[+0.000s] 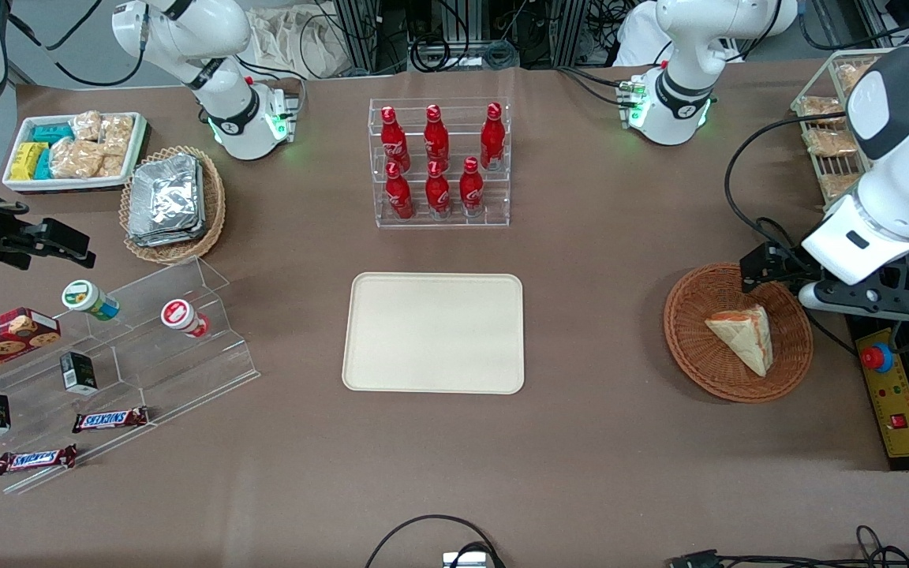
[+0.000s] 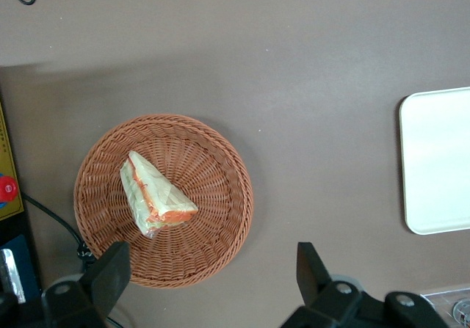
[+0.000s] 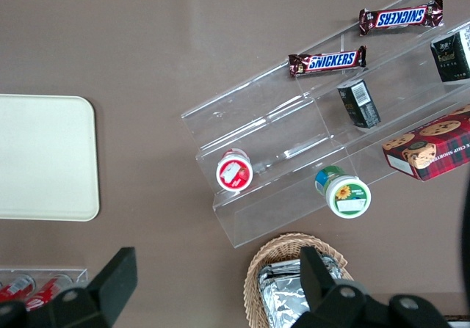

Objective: Place sandwich from basket to tray
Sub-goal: 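Move the left gripper over the wrapped sandwich in the wicker basket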

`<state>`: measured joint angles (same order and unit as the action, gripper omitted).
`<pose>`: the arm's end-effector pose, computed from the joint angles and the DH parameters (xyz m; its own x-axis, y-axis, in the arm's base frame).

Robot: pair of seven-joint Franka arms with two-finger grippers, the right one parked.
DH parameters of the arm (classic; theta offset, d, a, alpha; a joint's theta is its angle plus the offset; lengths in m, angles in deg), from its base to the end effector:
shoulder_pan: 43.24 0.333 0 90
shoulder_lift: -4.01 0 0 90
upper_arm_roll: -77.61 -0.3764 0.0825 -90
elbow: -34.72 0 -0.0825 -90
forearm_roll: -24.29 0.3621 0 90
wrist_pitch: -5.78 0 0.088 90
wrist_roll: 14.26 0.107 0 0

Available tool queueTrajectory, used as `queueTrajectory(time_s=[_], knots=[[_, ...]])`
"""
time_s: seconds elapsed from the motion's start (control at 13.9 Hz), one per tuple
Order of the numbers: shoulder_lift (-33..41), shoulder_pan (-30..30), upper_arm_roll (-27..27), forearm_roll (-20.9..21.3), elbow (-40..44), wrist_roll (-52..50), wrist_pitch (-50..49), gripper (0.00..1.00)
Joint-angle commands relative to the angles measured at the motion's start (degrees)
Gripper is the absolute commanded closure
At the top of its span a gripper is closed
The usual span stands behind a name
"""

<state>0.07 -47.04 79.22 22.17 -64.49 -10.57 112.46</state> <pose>0.5712 -0.0564 0.5995 0.9870 -0.1472 0.0637 -0.1496 -0.9882 0.0339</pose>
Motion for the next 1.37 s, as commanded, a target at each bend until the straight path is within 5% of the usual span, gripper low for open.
queueTrajectory(time_s=[0.0,0.36,0.65,1.3], knots=[[-1.6,0.9,0.5,1.4,3.3,-0.1,-2.3,0.0],[-2.7,1.6,-1.6,2.5,6.0,-3.4,-5.9,0.0],[-3.0,1.9,-2.9,4.1,4.8,-21.5,-4.9,0.0],[-1.5,1.9,-3.2,3.7,-14.9,-43.3,15.8,0.0]])
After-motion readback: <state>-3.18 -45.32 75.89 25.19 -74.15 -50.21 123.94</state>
